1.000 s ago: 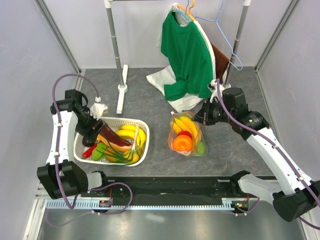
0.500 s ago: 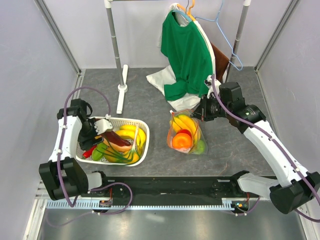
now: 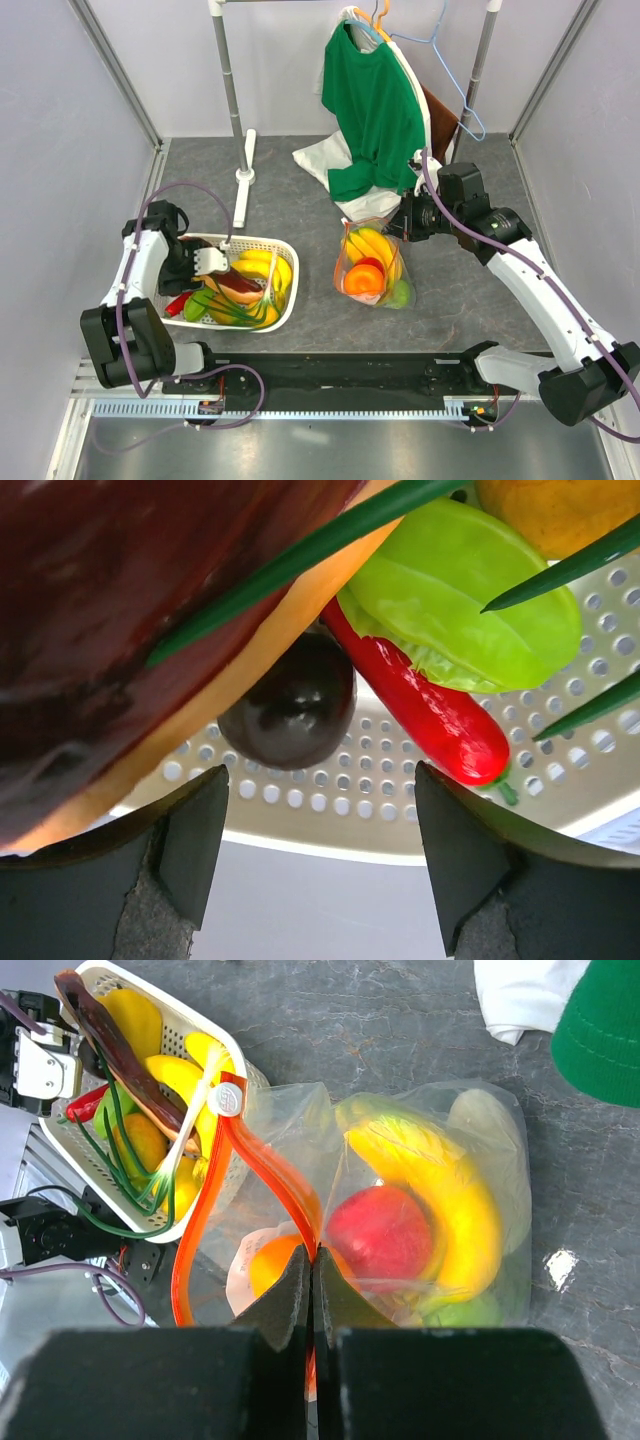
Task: Place the food in the zip-top bag and seal the zipper
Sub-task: Pick up the fake fruit from the bin.
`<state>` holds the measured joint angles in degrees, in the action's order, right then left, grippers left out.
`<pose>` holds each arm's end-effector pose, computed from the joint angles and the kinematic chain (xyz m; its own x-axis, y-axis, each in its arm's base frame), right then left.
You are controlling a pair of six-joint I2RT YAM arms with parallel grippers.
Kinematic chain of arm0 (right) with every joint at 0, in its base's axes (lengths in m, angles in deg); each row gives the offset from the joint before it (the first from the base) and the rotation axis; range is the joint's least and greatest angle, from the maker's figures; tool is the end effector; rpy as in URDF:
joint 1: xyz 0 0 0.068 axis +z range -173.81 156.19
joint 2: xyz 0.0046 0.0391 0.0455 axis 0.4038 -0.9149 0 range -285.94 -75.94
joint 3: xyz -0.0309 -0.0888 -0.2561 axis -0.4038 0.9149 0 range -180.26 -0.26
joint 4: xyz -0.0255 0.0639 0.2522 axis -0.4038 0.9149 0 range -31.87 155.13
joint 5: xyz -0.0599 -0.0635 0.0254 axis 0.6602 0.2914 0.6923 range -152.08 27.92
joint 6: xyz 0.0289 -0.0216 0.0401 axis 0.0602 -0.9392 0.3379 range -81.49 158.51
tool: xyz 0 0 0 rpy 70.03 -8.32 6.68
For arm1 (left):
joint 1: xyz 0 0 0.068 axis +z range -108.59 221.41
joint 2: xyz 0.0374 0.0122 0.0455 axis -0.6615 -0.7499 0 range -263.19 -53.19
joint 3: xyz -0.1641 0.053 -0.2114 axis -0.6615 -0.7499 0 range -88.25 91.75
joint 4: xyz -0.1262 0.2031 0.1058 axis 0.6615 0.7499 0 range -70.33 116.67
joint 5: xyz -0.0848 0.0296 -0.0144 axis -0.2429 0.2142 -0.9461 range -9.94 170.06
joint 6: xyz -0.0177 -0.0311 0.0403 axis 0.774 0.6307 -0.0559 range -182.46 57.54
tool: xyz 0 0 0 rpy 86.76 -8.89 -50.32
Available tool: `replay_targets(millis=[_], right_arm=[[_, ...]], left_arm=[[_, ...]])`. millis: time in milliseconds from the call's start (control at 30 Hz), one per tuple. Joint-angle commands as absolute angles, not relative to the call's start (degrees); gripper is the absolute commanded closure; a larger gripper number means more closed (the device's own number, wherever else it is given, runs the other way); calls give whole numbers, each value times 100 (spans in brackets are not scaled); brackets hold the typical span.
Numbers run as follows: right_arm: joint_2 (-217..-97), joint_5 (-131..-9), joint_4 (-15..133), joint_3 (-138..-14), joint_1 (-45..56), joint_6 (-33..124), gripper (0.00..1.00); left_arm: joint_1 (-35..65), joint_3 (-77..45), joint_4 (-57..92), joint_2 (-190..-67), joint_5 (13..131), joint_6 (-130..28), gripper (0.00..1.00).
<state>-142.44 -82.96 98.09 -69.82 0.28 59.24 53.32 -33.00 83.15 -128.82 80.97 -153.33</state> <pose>0.2156 0.1103 0.3641 -0.7398 0.0315 -0.6721 -0.4061 0.7756 0.4833 0.2120 0.0453 0.2312 -0.1931 0.9810 0.0174 0.9759 0.1902 0.1066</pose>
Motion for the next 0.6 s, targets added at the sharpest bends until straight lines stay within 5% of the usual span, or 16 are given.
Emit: replay_targets(millis=[0,567], right_arm=[[-14203,-8221,9733,-7268,18,5846,100],[-14362,-8229,9750,-7426,9,5819,100]], left_arm=[[5424,-3349,8163,-13000,7945,-16211,19],[5820,-3788,7329,-13554,7813,-16845,19]])
